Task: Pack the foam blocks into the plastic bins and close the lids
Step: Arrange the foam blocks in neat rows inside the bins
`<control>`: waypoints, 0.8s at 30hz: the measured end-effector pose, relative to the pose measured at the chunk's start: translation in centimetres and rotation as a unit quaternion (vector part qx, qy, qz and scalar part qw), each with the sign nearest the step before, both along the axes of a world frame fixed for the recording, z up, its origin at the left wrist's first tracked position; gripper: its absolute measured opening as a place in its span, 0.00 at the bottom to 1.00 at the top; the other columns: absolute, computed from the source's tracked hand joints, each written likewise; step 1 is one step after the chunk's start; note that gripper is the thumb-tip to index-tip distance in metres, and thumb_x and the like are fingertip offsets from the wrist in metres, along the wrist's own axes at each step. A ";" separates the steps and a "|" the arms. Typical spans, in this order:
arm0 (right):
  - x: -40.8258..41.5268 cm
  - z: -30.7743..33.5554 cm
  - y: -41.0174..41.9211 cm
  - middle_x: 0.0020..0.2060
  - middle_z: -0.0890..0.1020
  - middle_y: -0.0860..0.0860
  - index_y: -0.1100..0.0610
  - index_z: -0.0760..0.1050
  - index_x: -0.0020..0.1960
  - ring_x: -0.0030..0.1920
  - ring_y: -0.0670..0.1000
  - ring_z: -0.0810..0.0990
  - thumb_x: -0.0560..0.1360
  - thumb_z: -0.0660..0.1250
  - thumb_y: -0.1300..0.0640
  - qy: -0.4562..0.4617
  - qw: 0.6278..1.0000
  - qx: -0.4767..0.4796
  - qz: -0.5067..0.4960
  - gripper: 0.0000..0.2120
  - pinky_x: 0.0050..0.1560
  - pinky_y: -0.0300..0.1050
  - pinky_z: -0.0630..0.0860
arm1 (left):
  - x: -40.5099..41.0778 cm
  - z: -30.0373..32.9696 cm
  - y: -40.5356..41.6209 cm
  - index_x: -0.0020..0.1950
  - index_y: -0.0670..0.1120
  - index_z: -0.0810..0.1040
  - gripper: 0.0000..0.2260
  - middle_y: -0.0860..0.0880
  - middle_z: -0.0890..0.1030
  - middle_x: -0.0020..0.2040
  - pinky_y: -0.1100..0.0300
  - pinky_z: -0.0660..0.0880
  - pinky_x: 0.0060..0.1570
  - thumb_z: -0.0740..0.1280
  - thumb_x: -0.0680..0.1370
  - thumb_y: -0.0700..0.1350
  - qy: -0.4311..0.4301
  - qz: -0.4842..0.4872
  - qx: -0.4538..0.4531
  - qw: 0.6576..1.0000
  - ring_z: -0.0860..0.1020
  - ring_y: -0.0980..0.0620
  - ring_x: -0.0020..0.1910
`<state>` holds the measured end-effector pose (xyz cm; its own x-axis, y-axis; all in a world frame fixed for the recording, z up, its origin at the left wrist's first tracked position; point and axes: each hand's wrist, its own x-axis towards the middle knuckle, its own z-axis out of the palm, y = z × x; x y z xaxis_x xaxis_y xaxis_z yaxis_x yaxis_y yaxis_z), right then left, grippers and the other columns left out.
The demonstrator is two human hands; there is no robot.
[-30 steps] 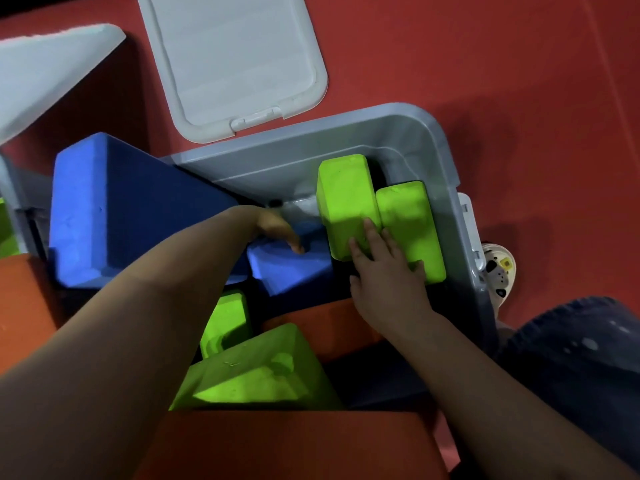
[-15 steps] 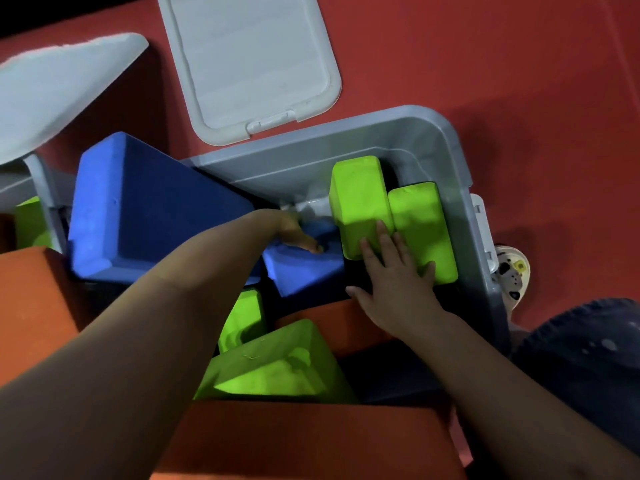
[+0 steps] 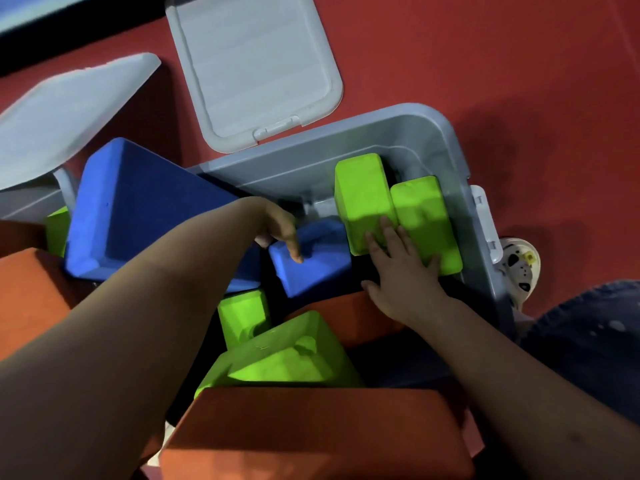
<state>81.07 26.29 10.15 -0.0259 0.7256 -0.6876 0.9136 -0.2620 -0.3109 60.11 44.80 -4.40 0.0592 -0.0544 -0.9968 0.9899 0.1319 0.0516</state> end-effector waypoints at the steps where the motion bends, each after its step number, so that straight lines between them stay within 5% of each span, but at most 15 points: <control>1: 0.0 -0.1 0.0 0.75 0.32 0.45 0.46 0.41 0.77 0.76 0.52 0.36 0.78 0.60 0.46 0.000 1.000 -0.002 0.001 0.36 0.68 0.73 0.50 | -0.1 0.0 0.0 0.68 0.45 0.72 0.51 0.48 0.69 0.72 0.47 0.67 0.68 0.86 0.46 0.50 -0.005 0.009 0.002 1.000 0.69 0.46 0.70; 9: 0.3 0.0 -0.2 0.74 0.31 0.46 0.47 0.40 0.77 0.76 0.52 0.35 0.78 0.60 0.47 0.000 1.000 -0.005 0.006 0.36 0.68 0.73 0.49 | 1.2 4.1 -1.4 0.69 0.45 0.71 0.51 0.49 0.73 0.70 0.48 0.65 0.70 0.85 0.50 0.57 -0.014 0.038 0.010 0.999 0.69 0.48 0.70; 14: 0.5 0.1 -0.1 0.75 0.34 0.45 0.47 0.44 0.77 0.77 0.51 0.38 0.78 0.60 0.48 0.004 1.000 0.006 0.000 0.35 0.68 0.72 0.52 | 3.0 7.0 -2.6 0.67 0.44 0.74 0.50 0.49 0.75 0.67 0.50 0.67 0.68 0.78 0.52 0.69 -0.005 -0.051 0.075 0.996 0.73 0.47 0.65; 17: 0.5 0.0 -0.1 0.76 0.35 0.45 0.47 0.45 0.77 0.77 0.51 0.38 0.78 0.61 0.48 0.004 1.000 0.009 0.001 0.35 0.67 0.72 0.52 | 4.0 8.9 -3.5 0.60 0.44 0.77 0.38 0.46 0.78 0.58 0.52 0.71 0.61 0.68 0.63 0.72 0.015 -0.235 0.212 0.949 0.75 0.44 0.54; 19: 0.5 -0.1 -0.1 0.76 0.35 0.44 0.47 0.45 0.77 0.77 0.50 0.38 0.78 0.61 0.48 0.007 1.000 0.011 -0.003 0.35 0.68 0.72 0.52 | 4.6 10.4 -4.6 0.58 0.44 0.78 0.38 0.44 0.78 0.56 0.49 0.67 0.62 0.64 0.64 0.74 0.041 -0.313 0.273 0.909 0.75 0.42 0.57; 24: 0.6 0.0 -0.2 0.76 0.36 0.43 0.47 0.44 0.77 0.77 0.48 0.39 0.77 0.62 0.49 0.006 1.000 0.014 -0.003 0.36 0.68 0.71 0.53 | 4.8 13.5 -7.1 0.61 0.44 0.74 0.40 0.43 0.77 0.60 0.43 0.61 0.64 0.66 0.62 0.73 0.070 -0.305 0.366 0.876 0.75 0.42 0.60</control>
<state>81.66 26.10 10.12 -0.0301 0.7441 -0.6674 0.9081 -0.2586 -0.3293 64.89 37.72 9.13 0.1152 0.6242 -0.7728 0.8684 -0.4409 -0.2267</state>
